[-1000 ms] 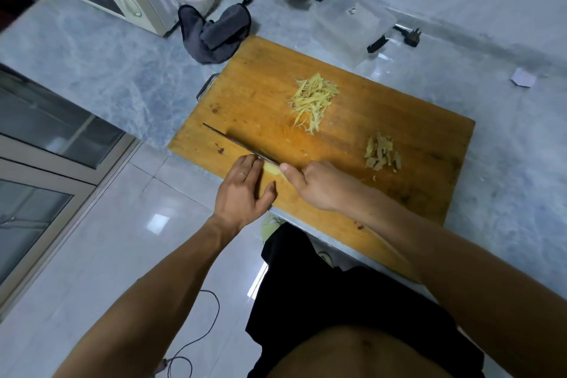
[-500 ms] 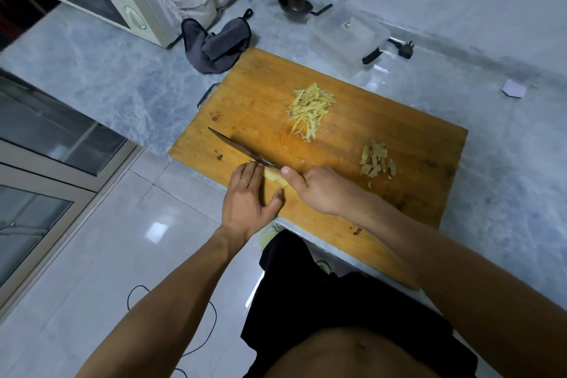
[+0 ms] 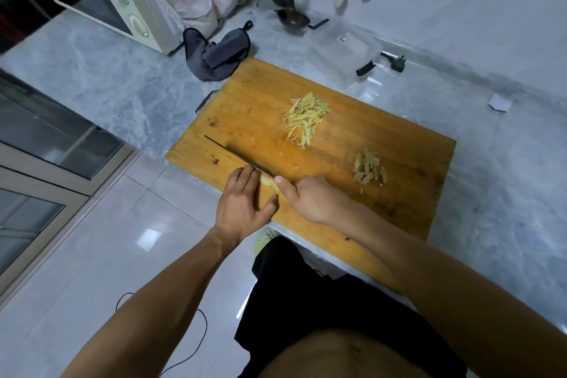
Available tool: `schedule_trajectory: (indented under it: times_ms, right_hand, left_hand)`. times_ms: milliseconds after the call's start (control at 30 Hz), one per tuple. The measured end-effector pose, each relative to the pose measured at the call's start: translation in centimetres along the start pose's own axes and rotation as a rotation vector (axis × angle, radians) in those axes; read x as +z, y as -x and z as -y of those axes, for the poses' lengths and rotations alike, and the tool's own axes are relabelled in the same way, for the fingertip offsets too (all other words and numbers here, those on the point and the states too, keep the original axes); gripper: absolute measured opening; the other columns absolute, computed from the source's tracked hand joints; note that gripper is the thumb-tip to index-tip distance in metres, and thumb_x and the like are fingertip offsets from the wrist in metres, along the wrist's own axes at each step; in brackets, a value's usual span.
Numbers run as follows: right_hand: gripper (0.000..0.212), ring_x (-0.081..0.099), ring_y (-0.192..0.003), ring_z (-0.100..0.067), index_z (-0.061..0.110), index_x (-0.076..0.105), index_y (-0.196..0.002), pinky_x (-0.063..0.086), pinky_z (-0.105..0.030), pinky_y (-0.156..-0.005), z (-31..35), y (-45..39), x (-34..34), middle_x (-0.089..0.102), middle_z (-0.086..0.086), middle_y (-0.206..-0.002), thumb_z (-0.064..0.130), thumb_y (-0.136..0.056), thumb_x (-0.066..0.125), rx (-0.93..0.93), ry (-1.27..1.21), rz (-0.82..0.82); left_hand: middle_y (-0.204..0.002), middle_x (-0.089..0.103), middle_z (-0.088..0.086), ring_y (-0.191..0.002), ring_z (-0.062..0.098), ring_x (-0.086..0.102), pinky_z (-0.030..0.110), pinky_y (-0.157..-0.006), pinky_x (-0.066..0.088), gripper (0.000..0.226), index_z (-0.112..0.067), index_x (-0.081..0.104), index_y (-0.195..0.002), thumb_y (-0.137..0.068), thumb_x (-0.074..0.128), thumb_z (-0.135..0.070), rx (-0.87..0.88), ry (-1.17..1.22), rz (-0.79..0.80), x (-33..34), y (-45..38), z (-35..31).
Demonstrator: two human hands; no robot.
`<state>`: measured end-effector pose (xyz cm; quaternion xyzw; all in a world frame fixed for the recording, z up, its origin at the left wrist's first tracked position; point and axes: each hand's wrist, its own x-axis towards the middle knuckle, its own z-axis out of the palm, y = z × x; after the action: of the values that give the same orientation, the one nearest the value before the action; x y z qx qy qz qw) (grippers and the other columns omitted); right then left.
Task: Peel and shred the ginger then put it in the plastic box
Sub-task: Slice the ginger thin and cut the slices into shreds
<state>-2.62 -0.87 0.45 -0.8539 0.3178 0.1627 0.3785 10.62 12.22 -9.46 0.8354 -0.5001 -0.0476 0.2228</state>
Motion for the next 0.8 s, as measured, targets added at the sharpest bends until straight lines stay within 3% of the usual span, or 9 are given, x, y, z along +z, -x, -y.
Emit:
schedule_trajectory:
  times_ms: [100,400,567,800]
  right_hand:
    - [0.069,0.045,-0.065,-0.025,0.014,0.04,-0.058,0.032,-0.034,-0.061,1.0,-0.6,-0.2,0.04,-0.009,-0.065,0.062,-0.102,0.018,-0.023,0.012,-0.008]
    - [0.07,0.037,-0.045,-0.019,0.013,0.032,-0.05,0.03,-0.033,-0.052,-1.1,0.9,-1.5,0.034,-0.004,-0.048,0.055,-0.105,0.021,-0.052,-0.05,-0.051]
    - [0.067,0.03,-0.047,-0.021,0.016,0.027,-0.051,0.026,-0.033,-0.052,-1.5,1.0,-1.2,0.028,-0.001,-0.047,0.056,-0.104,0.022,-0.093,-0.069,-0.044]
    - [0.068,0.037,-0.05,-0.02,0.014,0.031,-0.052,0.029,-0.034,-0.053,-1.6,1.2,-1.3,0.035,-0.003,-0.051,0.056,-0.104,0.021,-0.095,-0.037,-0.04]
  left_hand:
    - [-0.123,0.06,0.02,-0.121,0.035,0.049,0.042,-0.095,0.048,0.061,0.003,0.06,-0.122,-0.085,0.057,-0.046,0.009,-0.011,-0.003,0.0,0.1,0.1]
    - [-0.13,0.056,0.018,-0.126,0.032,0.045,0.042,-0.105,0.041,0.06,0.003,0.058,-0.129,-0.088,0.056,-0.041,0.016,0.057,-0.031,0.1,0.6,0.2]
    - [-0.128,0.056,0.02,-0.125,0.034,0.047,0.047,-0.106,0.042,0.058,0.006,0.056,-0.129,-0.088,0.063,-0.033,0.075,0.071,-0.032,0.2,0.4,0.8]
    - [-0.128,0.056,0.018,-0.127,0.032,0.046,0.052,-0.105,0.043,0.057,0.004,0.057,-0.129,-0.085,0.068,-0.03,0.08,0.079,-0.029,0.0,0.4,1.0]
